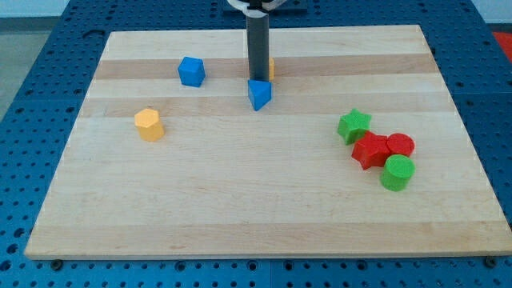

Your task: Move the blue triangle closer to the yellow heart

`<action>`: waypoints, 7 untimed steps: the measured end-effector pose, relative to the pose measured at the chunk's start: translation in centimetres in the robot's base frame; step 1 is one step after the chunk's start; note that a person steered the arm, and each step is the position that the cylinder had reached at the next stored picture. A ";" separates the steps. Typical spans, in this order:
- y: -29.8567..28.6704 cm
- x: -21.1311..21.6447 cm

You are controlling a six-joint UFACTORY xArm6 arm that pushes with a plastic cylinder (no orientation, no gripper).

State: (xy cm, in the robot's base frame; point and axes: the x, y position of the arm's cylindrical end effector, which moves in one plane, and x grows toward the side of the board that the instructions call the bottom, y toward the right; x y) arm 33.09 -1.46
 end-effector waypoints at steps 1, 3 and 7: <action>-3.7 0.2; -10.8 5.1; 0.0 5.9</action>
State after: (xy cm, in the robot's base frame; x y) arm 39.00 -1.47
